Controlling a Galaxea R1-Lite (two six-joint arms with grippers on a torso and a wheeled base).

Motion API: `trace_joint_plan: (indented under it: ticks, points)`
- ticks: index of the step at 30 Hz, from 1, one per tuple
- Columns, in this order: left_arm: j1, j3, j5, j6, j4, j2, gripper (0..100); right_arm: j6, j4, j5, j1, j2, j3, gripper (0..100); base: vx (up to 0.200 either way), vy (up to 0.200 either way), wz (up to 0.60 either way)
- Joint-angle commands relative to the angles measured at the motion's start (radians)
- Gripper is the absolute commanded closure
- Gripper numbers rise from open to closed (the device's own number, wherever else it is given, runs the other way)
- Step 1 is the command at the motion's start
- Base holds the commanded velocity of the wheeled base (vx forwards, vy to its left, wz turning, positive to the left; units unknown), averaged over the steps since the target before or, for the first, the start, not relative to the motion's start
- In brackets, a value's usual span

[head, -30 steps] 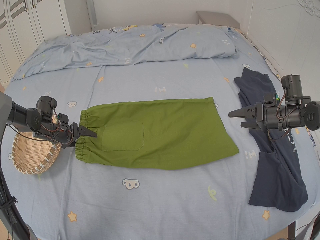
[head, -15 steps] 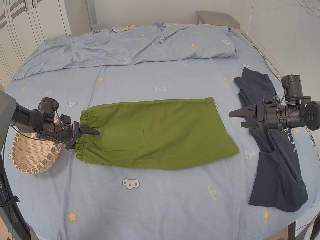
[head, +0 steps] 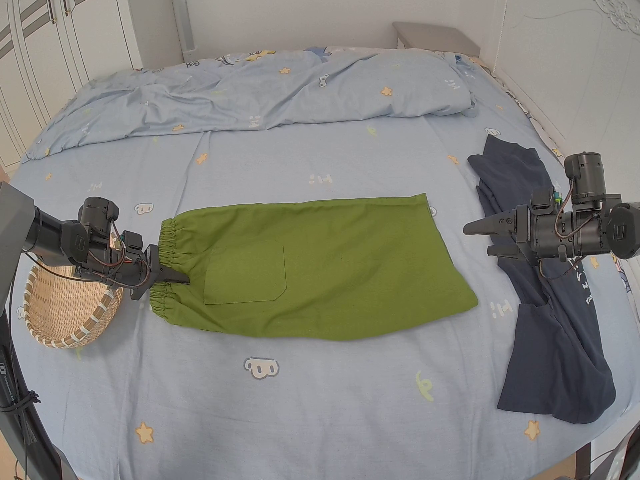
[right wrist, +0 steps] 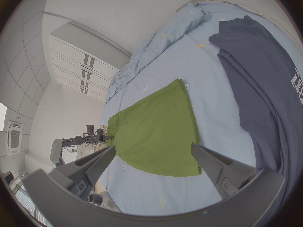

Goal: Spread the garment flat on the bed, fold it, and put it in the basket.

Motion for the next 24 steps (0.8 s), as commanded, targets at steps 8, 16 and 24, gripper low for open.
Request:
trace_joint_plan:
  ticks: [8,16,24]
  points:
    - [-0.01,0.006,0.001,-0.028,0.006,-0.057,100,-0.131,0.016,0.003,-0.024,0.196,-0.009,0,0.0,0.0,0.0]
    - [-0.011,0.008,0.001,-0.028,0.006,-0.065,100,-0.138,0.016,0.003,-0.009,0.273,-0.04,0,0.0,0.0,0.0]
    - [-0.011,0.008,0.001,-0.029,0.006,-0.065,100,-0.136,0.018,0.012,0.018,0.31,-0.049,0,0.0,0.0,0.0]
